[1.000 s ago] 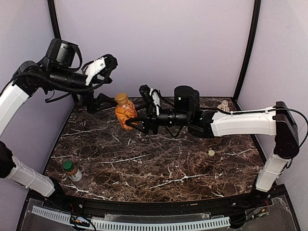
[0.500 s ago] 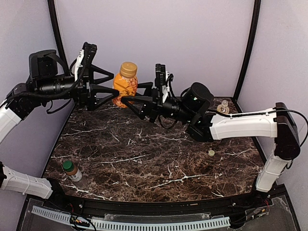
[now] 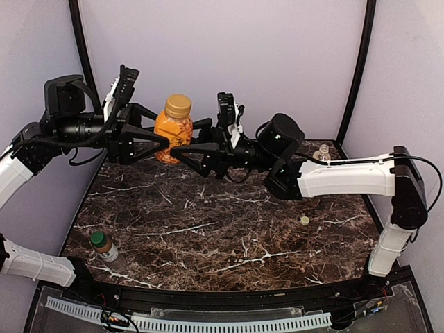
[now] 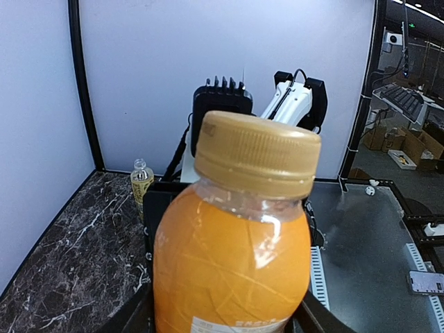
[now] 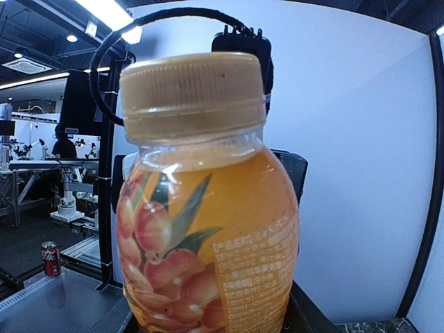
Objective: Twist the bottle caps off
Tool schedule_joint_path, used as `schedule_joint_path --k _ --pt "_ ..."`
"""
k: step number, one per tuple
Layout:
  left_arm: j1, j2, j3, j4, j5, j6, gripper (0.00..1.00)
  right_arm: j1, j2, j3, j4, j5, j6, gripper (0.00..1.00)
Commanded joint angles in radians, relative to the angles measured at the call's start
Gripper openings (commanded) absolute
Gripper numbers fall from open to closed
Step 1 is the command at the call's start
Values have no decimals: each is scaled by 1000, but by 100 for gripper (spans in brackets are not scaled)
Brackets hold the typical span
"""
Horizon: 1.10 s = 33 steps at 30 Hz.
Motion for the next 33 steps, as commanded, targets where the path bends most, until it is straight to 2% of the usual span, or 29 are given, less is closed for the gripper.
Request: schedule_joint_path --k 1,10,12,16,18,22,24,25,29,30,33 --pt "-4 -3 -29 48 41 -29 63 10 28 48 -27 -33 -8 37" --pt "-4 4 -29 76 33 -11 63 9 30 55 -66 -9 -18 36" --pt "-4 3 -30 74 40 -8 57 10 28 54 -64 -10 -15 36" --pt "-4 -2 -33 69 30 2 39 9 24 49 -68 -6 -16 38" --pt "-4 -7 -34 64 12 13 32 10 19 43 -78 11 -17 47" --pt "-4 -17 -36 53 -45 33 28 6 -12 10 -110 48 -27 84" --pt "-4 -26 -39 42 -99 64 28 -2 -45 -9 -161 67 -31 97" --pt "-4 -28 -44 33 -121 78 27 -6 -66 -21 -204 80 -32 98" --pt "-4 -51 -85 29 -355 216 23 -16 -173 -65 -366 177 -26 99" --pt "-4 -58 -95 39 -427 286 21 -17 -199 -73 -399 217 -16 98" --pt "-8 -67 -146 83 -561 366 20 -13 -244 -54 -503 302 58 99"
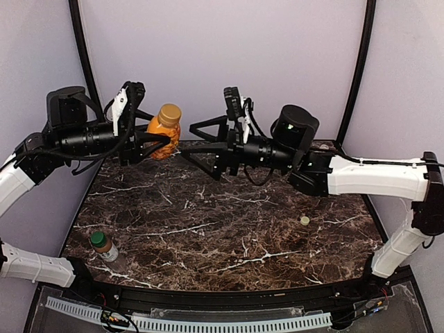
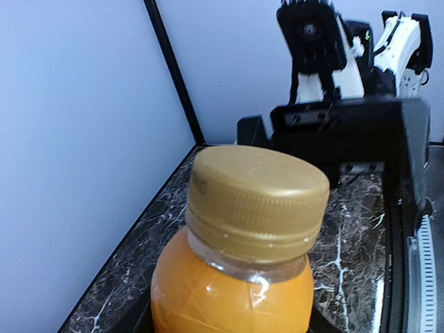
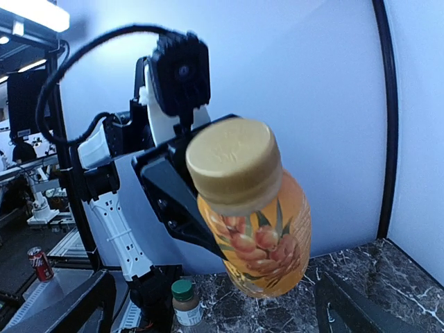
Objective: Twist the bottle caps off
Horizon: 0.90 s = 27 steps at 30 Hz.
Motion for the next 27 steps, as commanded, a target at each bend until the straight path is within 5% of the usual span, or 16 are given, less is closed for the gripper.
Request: schedule_joint_path --k 1,7,11,20,27 --pt "-10 -25 -63 56 -293 189 20 4 -86 34 -189 163 104 99" --pt "-50 -21 -115 123 -433 291 20 40 -18 261 -466 416 165 69" --pt "-57 -21 -115 125 -431 288 21 54 35 341 -519 498 139 67" --pt "-61 -18 -126 124 -426 289 21 75 146 498 -606 421 98 67" --pt "-61 -19 -129 122 -417 289 22 75 160 506 -599 417 71 45"
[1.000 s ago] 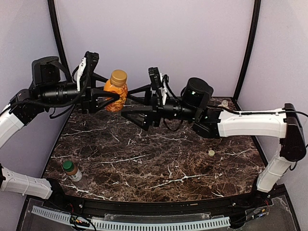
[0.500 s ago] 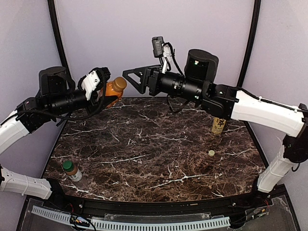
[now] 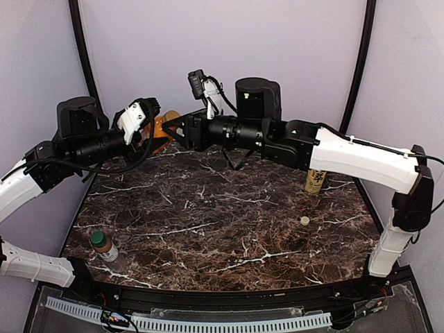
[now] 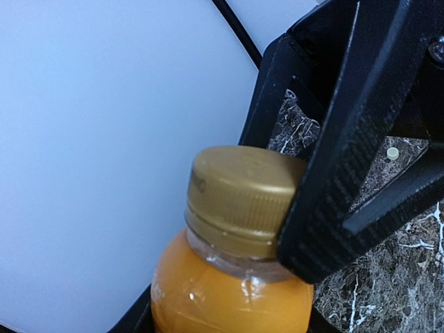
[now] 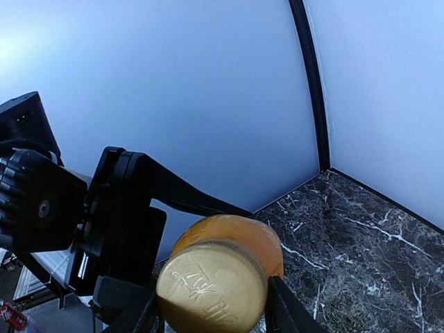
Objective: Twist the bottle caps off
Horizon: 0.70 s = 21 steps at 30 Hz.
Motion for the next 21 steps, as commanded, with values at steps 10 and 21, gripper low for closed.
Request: schedule_joint_path --k 10,21 --pt "-9 -15 -26 23 18 21 22 7 2 30 7 4 -59 56" --pt "-11 -19 -29 15 50 25 28 6 -4 21 5 -28 -81 0"
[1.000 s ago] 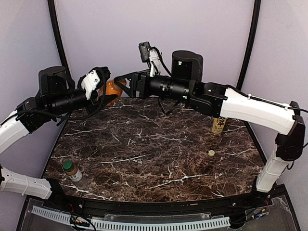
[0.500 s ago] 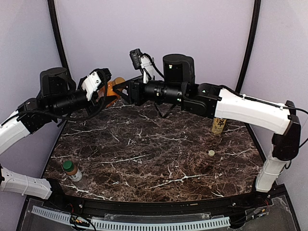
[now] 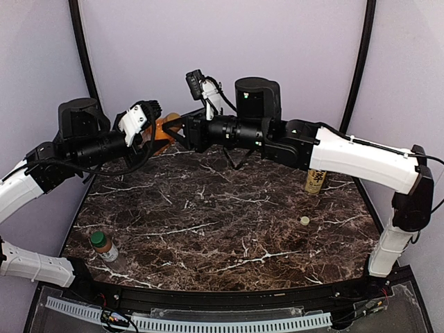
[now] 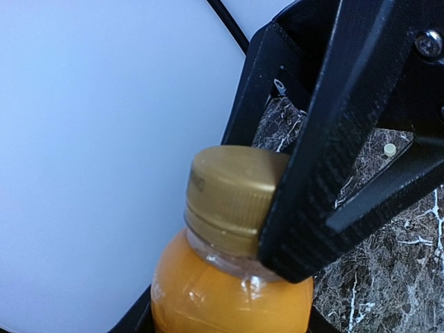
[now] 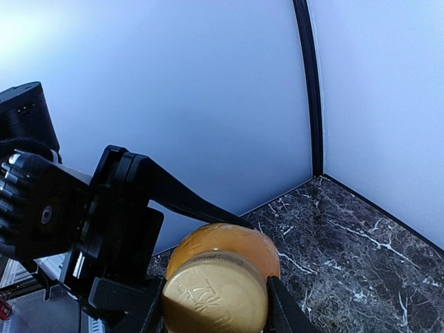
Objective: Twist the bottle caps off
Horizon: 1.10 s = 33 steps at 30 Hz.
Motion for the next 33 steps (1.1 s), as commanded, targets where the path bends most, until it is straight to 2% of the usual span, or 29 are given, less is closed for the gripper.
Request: schedule_joint_path --k 1,2,3,4,6,7,11,13,20,26,27,30,31,33 --pt "-7 -22 -22 12 54 9 36 4 -10 8 18 -38 -13 0" --pt "-7 -28 -24 9 75 4 59 1 -20 -1 18 -49 -19 0" --pt "-7 -32 -28 -2 91 1 70 -3 -32 -14 19 -63 -18 0" --pt "-7 -41 -32 -10 125 -4 85 -11 -47 -31 26 -81 -10 0" --pt "-8 -53 -46 -29 160 -9 92 -34 -82 -91 76 -175 22 0" --pt "-7 -54 -54 -39 167 -11 93 -48 -98 -109 119 -229 47 0" --pt "-7 -47 -54 -55 166 -2 88 -67 -119 -148 178 -335 89 0" --pt "-7 -38 -47 -59 160 4 81 -67 -123 -155 181 -341 87 0" --pt "-7 -28 -39 -66 160 -5 73 -67 -125 -174 206 -348 100 0" --pt "-7 -28 -20 -40 157 -16 49 -67 -131 -190 197 -324 96 0" --pt "-7 -30 -20 -35 154 -12 43 -67 -134 -195 192 -303 96 7" --pt "-7 -34 -22 -25 145 15 34 -70 -154 -210 164 -254 102 53" --pt "-7 -35 -24 -23 130 41 32 -73 -162 -214 156 -245 113 63" --pt "-7 -38 -39 -11 80 99 30 -81 -180 -229 154 -241 143 72"
